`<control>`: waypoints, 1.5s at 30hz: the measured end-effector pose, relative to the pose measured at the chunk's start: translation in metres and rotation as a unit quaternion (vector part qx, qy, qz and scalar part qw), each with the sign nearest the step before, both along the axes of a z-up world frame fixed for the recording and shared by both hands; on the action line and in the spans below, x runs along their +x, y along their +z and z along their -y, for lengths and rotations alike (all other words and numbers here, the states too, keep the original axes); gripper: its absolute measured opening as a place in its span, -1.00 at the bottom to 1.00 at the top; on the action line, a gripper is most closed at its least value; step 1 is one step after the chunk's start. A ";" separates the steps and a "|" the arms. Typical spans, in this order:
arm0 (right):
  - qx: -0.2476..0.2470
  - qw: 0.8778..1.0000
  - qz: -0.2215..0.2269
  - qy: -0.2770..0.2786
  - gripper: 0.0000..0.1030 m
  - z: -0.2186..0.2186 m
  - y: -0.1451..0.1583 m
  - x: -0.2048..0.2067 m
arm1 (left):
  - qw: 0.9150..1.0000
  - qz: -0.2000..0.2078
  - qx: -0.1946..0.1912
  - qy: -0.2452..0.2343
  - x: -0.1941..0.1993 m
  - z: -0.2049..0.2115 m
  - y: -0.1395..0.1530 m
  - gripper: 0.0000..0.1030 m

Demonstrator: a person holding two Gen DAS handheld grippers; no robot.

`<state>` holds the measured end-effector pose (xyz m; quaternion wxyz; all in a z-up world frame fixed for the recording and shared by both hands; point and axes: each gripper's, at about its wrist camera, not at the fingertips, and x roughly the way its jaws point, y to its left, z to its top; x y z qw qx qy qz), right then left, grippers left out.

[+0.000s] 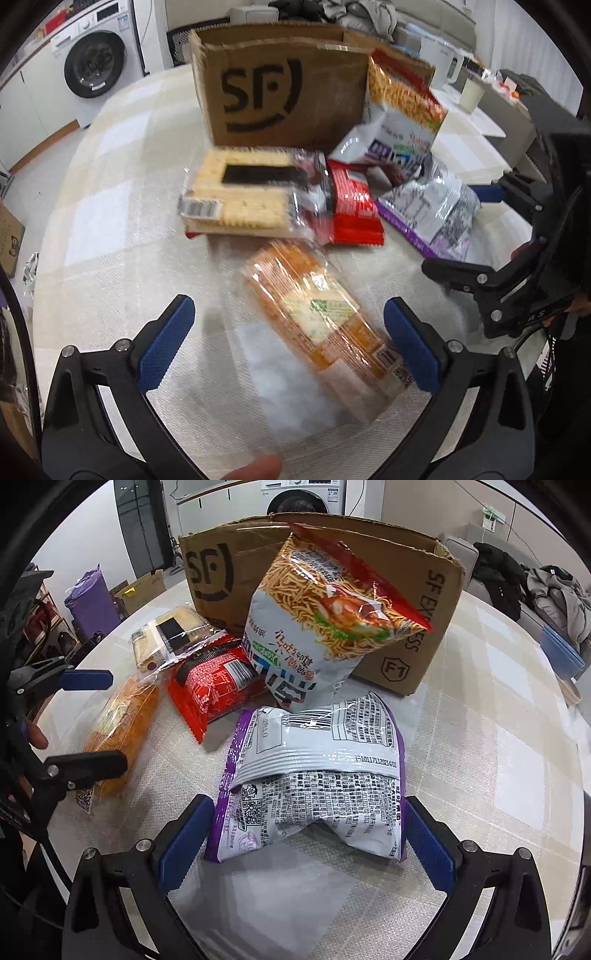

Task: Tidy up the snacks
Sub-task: 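Close the left gripper on the orange pastry pack while the right gripper grasps the white-purple bag, then lift and carry the pastry pack with the left gripper while the right carries the white-purple bag to the box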

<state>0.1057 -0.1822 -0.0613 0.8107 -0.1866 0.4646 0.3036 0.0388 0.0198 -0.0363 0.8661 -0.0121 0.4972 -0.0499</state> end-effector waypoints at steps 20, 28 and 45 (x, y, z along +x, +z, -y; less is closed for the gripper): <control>0.018 0.998 0.015 0.055 0.11 -0.003 0.011 -0.019 | 0.997 0.027 -0.043 -0.052 -0.009 0.007 0.003 -0.24; 0.032 0.996 0.023 0.076 -0.18 0.010 0.024 -0.027 | 0.993 0.046 -0.089 -0.065 -0.014 0.008 0.019 -0.26; 0.077 0.995 0.018 0.054 -0.46 0.033 0.035 -0.015 | 0.990 0.073 -0.109 -0.050 -0.025 -0.005 0.034 -0.26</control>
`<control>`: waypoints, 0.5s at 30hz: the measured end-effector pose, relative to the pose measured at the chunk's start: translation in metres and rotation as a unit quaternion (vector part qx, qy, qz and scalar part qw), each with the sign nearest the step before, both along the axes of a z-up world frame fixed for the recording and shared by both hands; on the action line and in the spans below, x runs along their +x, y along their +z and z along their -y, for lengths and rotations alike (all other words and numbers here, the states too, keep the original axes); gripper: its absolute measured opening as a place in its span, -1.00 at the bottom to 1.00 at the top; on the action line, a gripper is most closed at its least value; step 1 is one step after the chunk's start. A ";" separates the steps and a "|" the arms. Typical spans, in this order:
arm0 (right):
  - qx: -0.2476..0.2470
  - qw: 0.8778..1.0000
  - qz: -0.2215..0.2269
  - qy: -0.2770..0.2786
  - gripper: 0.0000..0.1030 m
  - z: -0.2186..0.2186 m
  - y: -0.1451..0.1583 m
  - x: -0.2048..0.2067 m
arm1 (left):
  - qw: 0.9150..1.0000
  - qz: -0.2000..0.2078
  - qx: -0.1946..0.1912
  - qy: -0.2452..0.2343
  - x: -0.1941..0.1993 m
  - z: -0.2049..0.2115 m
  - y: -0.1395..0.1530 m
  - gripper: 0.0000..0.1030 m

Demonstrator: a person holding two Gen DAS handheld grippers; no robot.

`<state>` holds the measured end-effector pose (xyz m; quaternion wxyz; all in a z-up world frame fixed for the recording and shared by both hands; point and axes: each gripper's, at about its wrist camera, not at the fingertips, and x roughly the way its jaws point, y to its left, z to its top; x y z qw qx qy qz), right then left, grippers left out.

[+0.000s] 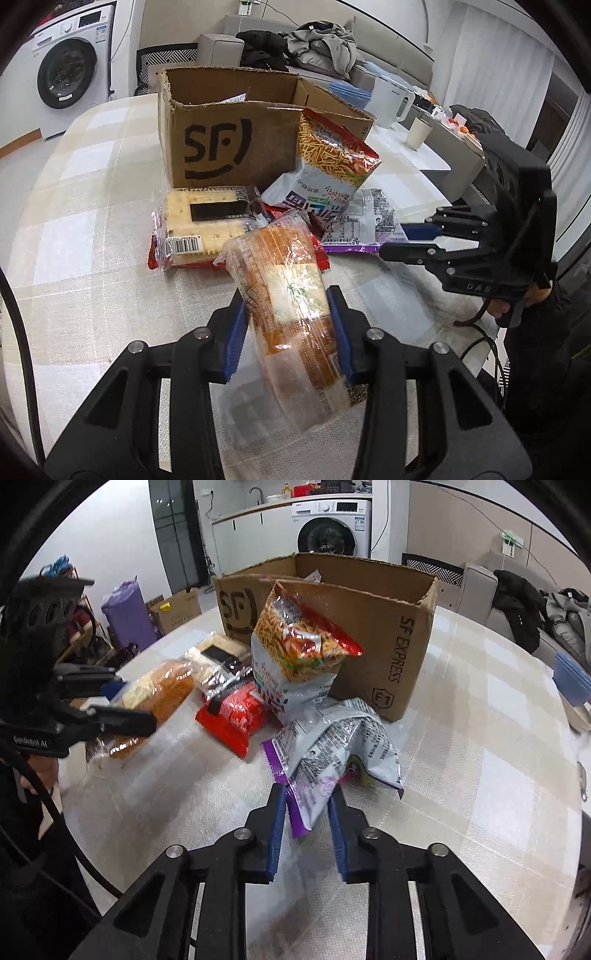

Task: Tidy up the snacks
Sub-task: 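Lift and carry the pastry pack with the left gripper while the right carries the white-purple bag to the box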

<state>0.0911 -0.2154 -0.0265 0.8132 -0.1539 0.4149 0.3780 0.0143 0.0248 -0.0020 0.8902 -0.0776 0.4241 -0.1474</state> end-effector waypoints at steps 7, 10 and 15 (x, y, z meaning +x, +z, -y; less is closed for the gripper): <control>0.097 0.989 -0.079 -0.074 -0.07 0.027 -0.005 0.038 | 1.000 -0.003 -0.001 0.004 0.003 0.001 -0.006 -0.26; 0.106 0.984 -0.103 -0.102 -0.21 0.026 -0.012 0.048 | 1.000 -0.002 -0.002 0.003 0.004 0.001 -0.007 -0.26; 0.099 0.987 -0.090 -0.092 -0.51 0.026 -0.010 0.042 | 1.000 0.002 -0.002 0.003 0.003 0.001 -0.005 -0.26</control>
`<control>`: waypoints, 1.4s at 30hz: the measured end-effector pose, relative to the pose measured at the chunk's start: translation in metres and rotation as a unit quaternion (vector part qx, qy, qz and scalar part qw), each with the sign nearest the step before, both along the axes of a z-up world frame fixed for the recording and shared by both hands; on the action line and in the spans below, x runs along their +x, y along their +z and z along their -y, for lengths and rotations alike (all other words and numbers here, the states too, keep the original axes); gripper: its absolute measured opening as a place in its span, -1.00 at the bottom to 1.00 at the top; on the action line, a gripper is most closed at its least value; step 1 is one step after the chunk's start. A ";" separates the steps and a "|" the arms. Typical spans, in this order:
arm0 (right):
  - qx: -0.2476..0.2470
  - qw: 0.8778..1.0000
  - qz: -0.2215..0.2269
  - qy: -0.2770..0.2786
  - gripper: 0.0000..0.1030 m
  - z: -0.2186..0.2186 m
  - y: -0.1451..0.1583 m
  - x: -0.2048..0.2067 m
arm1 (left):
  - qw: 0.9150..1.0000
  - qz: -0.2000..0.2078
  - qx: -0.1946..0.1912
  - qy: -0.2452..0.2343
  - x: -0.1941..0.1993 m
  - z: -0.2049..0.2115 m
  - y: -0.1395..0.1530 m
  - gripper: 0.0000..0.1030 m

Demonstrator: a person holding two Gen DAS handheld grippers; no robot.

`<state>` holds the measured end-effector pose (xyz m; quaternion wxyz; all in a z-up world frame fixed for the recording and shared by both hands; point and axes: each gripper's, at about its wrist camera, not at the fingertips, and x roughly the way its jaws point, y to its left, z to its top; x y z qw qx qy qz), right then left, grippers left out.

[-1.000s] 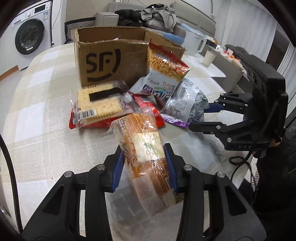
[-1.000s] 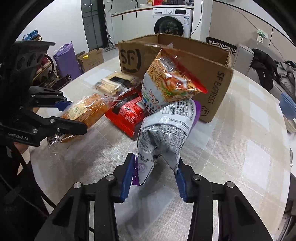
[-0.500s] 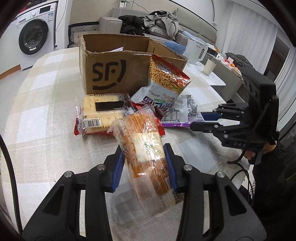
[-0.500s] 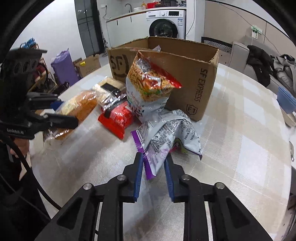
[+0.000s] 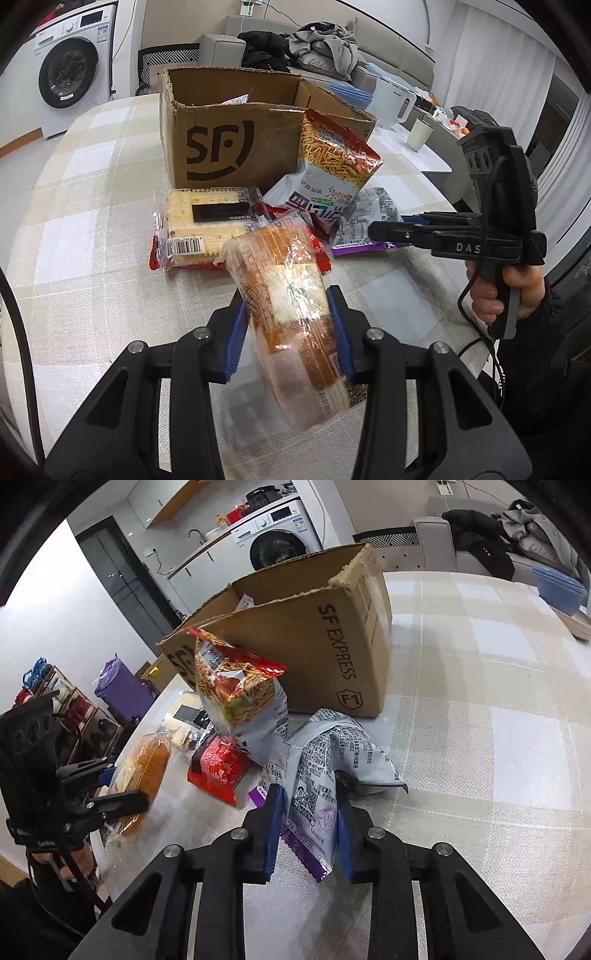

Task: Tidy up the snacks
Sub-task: 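Lift and carry the pastry pack with the left gripper while the right carries the white-purple bag to the box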

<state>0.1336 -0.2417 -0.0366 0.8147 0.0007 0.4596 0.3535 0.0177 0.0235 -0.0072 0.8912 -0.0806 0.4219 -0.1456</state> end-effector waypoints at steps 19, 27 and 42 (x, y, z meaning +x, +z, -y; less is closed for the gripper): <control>0.022 0.994 0.105 0.003 -0.51 0.016 0.063 -0.027 | 0.997 0.070 -0.019 0.023 -0.012 -0.007 0.035 -0.26; 0.060 0.988 0.142 -0.003 -0.51 0.024 0.086 -0.033 | 0.993 0.098 -0.036 0.049 -0.007 -0.022 0.057 -0.26; 0.079 0.981 0.174 -0.025 -0.51 -0.003 0.105 -0.009 | 0.989 0.129 -0.021 0.072 0.031 -0.030 0.097 -0.26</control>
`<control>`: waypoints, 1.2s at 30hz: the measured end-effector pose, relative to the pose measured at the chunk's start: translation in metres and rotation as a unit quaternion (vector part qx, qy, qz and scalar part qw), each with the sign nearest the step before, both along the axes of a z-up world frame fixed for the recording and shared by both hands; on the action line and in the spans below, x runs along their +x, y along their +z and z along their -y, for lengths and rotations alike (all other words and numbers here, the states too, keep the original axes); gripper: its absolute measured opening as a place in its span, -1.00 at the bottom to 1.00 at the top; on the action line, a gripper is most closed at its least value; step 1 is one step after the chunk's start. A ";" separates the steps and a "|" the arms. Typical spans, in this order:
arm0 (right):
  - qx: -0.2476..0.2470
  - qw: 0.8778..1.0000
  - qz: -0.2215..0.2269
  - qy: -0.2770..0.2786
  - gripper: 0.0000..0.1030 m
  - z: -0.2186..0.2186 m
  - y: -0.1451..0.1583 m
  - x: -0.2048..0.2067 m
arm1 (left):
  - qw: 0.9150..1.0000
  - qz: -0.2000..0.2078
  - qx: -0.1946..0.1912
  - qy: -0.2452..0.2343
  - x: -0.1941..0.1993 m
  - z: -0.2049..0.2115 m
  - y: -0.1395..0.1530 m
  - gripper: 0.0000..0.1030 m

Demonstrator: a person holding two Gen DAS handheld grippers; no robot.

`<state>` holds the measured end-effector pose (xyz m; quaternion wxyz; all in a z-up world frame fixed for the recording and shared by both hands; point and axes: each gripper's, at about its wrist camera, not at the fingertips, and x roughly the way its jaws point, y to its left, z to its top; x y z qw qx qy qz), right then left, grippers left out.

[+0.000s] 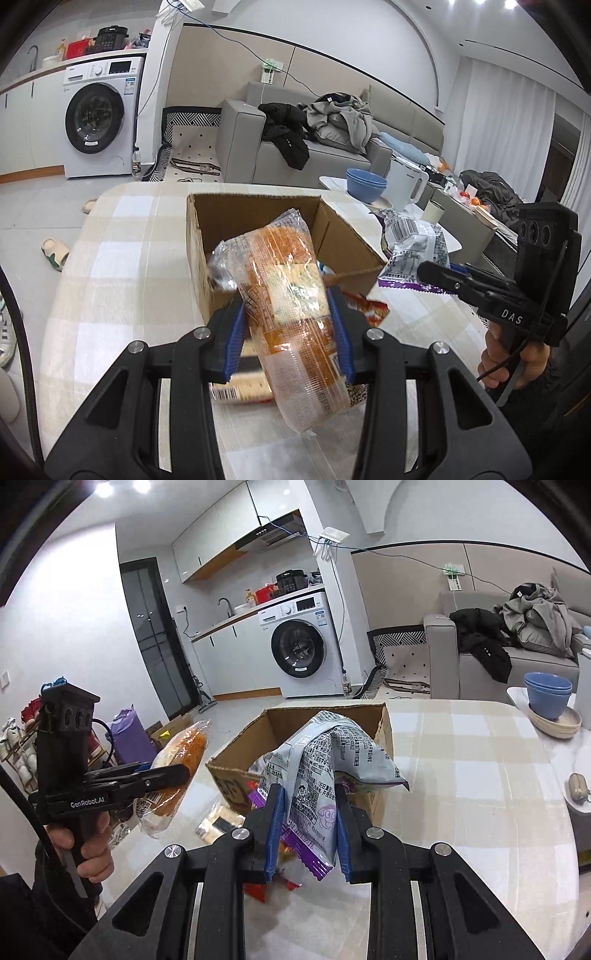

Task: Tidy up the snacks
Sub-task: 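Lift and carry the pastry pack with the left gripper while the right carries the white-purple bag to the box, then open the left gripper dropping the pastry pack into the box while the right releases the white-purple bag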

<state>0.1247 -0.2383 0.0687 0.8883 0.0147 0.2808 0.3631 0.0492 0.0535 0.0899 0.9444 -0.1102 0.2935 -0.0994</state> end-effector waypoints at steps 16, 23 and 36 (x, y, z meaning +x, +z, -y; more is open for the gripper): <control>-0.037 0.999 0.001 -0.007 -0.50 -0.040 -0.004 0.041 | 1.000 -0.014 -0.016 0.019 0.081 -0.017 0.009 -0.26; -0.048 0.999 0.007 0.000 -0.50 -0.055 -0.009 0.050 | 0.999 -0.033 -0.024 0.034 0.117 -0.026 0.003 -0.26; -0.061 0.998 0.020 -0.006 -0.18 -0.046 -0.010 0.042 | 0.998 -0.050 0.011 0.040 0.134 -0.009 -0.016 0.55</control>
